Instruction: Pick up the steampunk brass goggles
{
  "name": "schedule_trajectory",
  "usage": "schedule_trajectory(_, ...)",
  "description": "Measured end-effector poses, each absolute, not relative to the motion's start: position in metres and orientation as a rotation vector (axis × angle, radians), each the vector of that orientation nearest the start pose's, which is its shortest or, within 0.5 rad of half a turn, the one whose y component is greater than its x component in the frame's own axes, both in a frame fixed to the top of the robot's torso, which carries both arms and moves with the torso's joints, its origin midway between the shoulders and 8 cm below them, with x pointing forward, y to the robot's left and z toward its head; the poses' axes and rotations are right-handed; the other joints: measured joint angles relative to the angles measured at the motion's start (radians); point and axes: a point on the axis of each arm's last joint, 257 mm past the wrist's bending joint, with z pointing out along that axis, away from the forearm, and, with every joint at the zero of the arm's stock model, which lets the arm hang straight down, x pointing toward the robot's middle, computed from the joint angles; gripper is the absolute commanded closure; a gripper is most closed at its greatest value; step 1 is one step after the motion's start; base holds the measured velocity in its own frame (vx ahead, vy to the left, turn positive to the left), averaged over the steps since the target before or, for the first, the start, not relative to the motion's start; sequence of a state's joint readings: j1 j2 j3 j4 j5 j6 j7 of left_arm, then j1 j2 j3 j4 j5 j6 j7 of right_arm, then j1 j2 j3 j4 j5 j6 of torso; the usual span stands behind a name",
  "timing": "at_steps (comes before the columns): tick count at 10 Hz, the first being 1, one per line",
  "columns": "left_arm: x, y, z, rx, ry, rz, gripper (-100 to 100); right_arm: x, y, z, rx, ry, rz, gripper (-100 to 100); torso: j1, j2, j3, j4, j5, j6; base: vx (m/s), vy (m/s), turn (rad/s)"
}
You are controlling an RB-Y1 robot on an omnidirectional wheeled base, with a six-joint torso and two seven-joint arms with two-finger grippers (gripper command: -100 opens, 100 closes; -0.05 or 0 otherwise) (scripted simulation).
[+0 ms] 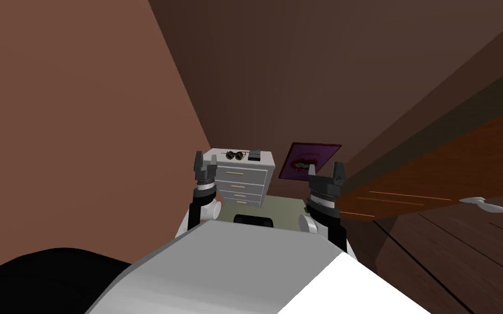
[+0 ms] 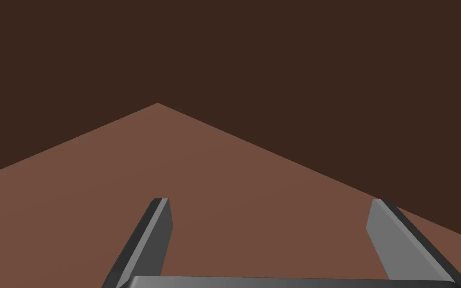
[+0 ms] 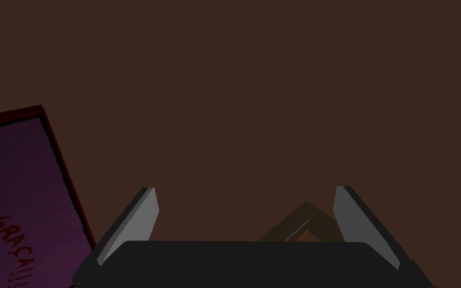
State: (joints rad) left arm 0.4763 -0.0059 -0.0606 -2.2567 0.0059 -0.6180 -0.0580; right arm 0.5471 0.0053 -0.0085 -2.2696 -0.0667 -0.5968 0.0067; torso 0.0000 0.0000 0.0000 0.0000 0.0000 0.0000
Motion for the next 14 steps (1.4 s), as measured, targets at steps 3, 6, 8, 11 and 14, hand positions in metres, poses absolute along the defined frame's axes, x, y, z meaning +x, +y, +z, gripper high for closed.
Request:
schedule_trajectory(3,0.342,0.244,0.048,-0.540,0.587,-1.361,-100,0.323,-0.294,0.023,0.663,0.533,1.318,0,0.000,0.002,0.001,0.000,0.000,0.000,-0.030,-0.002,-0.056)
schedule_trajectory(6,0.356,0.230,0.055,-0.526,0.647,-1.379,-100,0.323,-0.294,0.023,0.663,0.533,1.318,0,0.000,0.002,0.001,0.001,0.000,0.000,-0.031,0.000,-0.050)
schedule_trajectory(8,0.364,0.224,0.058,-0.529,0.678,-1.384,-100,0.323,-0.294,0.023,0.663,0.533,1.318,0,0.000,0.001,0.001,0.000,0.000,0.000,-0.016,0.002,-0.034)
schedule_trajectory(11,0.376,0.216,0.058,-0.544,0.725,-1.388,-100,0.323,-0.294,0.023,0.663,0.533,1.318,0,0.000,0.001,0.000,0.000,0.000,0.000,-0.012,0.003,-0.038)
schedule_trajectory(14,0.387,0.205,0.059,-0.552,0.773,-1.394,-100,0.323,-0.294,0.023,0.663,0.533,1.318,0,0.000,0.001,0.000,0.000,0.000,0.000,-0.010,0.004,-0.029)
